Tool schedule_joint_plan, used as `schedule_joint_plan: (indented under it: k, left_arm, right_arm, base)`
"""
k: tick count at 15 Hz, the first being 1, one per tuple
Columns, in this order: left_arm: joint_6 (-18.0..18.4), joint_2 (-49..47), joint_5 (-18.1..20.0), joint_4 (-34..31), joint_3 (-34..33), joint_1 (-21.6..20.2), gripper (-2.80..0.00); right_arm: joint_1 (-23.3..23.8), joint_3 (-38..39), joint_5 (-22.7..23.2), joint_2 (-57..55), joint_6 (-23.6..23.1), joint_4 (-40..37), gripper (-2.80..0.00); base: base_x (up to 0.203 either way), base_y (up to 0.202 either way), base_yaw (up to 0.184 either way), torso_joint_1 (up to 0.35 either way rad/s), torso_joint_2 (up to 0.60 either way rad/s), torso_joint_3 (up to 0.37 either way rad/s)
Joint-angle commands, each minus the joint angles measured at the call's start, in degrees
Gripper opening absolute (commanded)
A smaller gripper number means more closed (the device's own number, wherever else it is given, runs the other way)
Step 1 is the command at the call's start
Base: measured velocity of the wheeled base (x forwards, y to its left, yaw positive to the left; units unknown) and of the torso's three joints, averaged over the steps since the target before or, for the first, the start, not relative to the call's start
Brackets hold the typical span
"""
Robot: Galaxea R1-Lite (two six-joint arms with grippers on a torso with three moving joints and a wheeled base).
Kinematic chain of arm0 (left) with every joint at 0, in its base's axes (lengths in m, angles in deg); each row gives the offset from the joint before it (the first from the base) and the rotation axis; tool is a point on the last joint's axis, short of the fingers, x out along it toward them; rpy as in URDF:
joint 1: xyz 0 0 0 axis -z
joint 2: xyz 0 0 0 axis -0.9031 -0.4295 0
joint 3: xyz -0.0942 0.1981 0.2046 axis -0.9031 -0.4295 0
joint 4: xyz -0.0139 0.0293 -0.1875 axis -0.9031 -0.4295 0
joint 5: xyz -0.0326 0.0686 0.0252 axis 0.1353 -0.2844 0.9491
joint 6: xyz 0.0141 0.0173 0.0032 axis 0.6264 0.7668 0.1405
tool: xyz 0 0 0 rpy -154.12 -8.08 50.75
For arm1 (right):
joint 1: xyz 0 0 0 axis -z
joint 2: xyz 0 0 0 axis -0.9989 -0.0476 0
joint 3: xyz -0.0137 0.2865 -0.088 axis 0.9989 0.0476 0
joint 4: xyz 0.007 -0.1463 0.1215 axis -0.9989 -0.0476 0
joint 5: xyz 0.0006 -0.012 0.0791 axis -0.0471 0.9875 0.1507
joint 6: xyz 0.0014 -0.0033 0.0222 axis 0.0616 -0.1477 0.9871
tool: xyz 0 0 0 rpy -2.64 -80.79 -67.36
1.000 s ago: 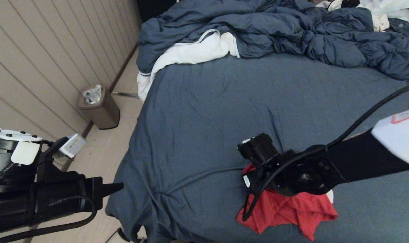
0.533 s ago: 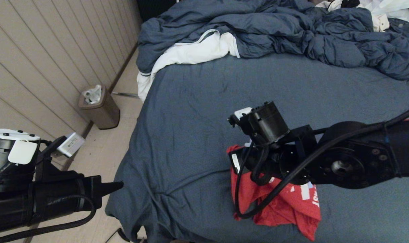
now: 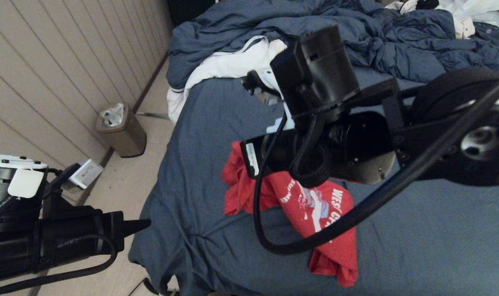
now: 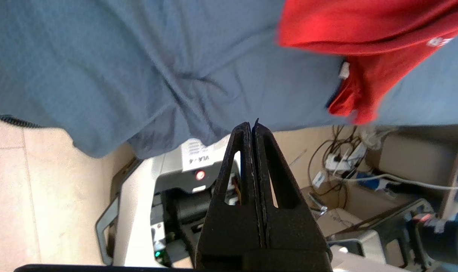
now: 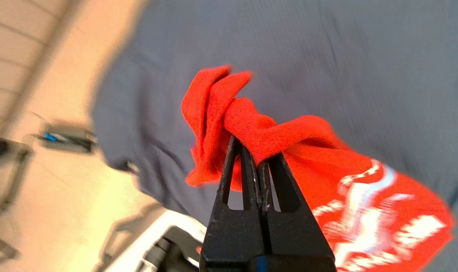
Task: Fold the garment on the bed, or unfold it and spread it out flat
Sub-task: Unford the red T-shirt
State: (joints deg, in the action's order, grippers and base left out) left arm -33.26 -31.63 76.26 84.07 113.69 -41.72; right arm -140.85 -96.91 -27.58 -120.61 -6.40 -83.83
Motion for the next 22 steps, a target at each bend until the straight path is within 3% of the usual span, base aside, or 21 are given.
schedule_joint_plan:
  k: [1,3,7,16,18,22]
  left_arm:
    - [-1.50,0.67,-0.01,2.90,-0.36,0.01,-2.80]
    - [-2.62,0.89,-0.01,5.36,-0.58,0.01,-2.80]
    - [-2.71,1.43,-0.01,5.36,-0.58,0.01,-2.80]
    - [-2.99,0.73,-0.01,5.45,-0.58,0.01,-2.80]
    - [-3.41,0.30,-0.01,5.45,-0.49,0.01,-2.80]
    - [-3.41,-0.15,-0.01,5.45,-0.49,0.01,-2.80]
  right_arm:
    - [-1.85,-10.27,0.12,-1.66,0.12,-3.96,-2.80]
    - [-4.14,-16.80,0.41,-2.64,-0.33,-6.99,-2.80]
    - [-9.98,-16.77,0.55,1.70,-1.81,-5.93,-2.80]
    - [-11.56,-16.02,0.61,18.43,-6.29,-3.71,-2.80]
    - [-5.16,-12.80,1.50,21.27,-5.81,-4.91,-2.80]
    - [11.11,-3.17,12.54,26.26,-4.36,-5.62,-2.80]
  base:
    - [0.000,0.000,0.000,0.000,0.00,0.000]
    - [0.000,0.000,0.000,0.000,0.00,0.000]
    - [0.000,0.000,0.000,0.000,0.00,0.000]
    - [0.000,0.000,0.000,0.000,0.00,0.000]
    - [0.000,0.000,0.000,0.000,0.00,0.000]
    - [0.000,0.000,0.000,0.000,0.00,0.000]
